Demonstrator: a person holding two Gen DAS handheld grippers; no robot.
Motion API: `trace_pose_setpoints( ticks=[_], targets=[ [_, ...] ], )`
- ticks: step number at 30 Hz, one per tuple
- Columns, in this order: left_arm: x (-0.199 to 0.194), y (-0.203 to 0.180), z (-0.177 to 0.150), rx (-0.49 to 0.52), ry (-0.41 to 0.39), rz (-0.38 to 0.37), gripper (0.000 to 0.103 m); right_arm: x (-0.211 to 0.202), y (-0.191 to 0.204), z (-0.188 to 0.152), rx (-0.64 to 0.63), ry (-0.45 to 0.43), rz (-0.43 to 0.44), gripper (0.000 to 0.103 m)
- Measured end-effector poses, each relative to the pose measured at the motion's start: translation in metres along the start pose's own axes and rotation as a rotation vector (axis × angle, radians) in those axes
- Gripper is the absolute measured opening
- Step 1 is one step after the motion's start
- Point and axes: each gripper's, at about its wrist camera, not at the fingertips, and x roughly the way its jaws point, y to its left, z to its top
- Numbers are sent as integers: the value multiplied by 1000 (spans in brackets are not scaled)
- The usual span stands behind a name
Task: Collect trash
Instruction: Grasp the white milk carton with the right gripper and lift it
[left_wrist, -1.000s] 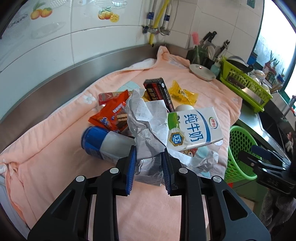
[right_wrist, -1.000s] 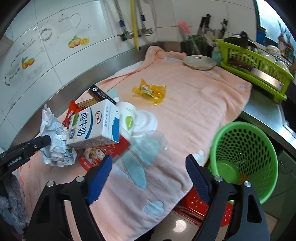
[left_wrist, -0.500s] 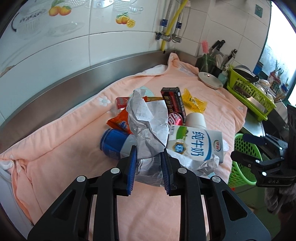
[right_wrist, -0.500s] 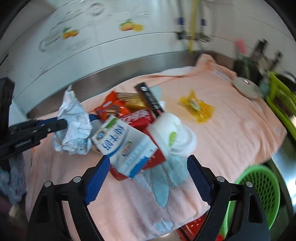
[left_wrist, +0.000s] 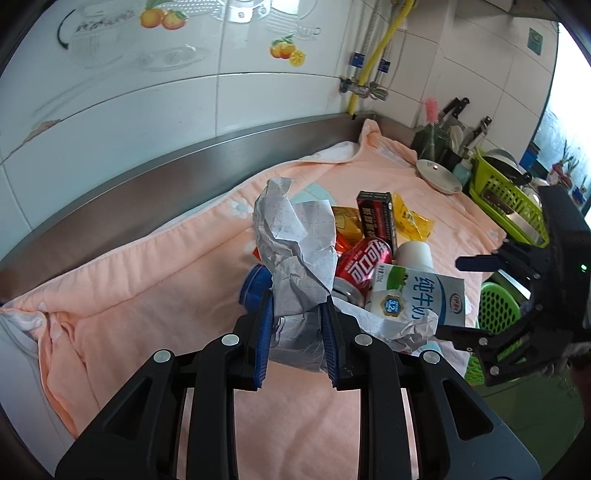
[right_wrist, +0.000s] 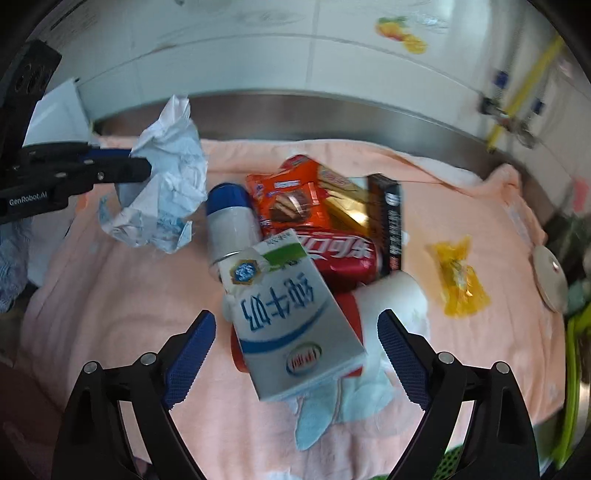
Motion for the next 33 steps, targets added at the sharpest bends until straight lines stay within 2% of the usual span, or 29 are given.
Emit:
trace_pose_setpoints(
  ticks=[7, 11, 12, 16, 18, 22, 26, 29, 33],
  targets=[
    [-2, 9, -2, -21, 1, 10, 24, 25, 7, 23, -96, 75, 36, 86],
    [-4, 9, -2, -21, -4, 7, 24, 36, 13, 26, -146, 116, 12, 86],
    [-5, 8, -2, -20, -8, 6, 24, 40, 13, 26, -153, 128, -18, 85],
    [-6, 7, -3, -17, -11, -2, 24, 44, 13, 23, -127, 150, -16, 68],
    [-6, 5, -3, -11, -11, -9, 24, 40, 14, 20, -105, 131, -36, 68],
    [-7, 0, -1, 4, -17, -26, 24, 17, 13, 12, -12, 66, -45, 68],
    [-8, -12, 1, 33, -24, -54, 24, -18, 3, -5, 150, -33, -75, 68],
    [-11, -26, 2, 65, -32, -82, 24, -48, -19, -34, 305, -99, -123, 68],
    [-15, -49, 6, 111, -44, -128, 24, -74, -62, -92, 503, -90, -252, 68]
  ],
)
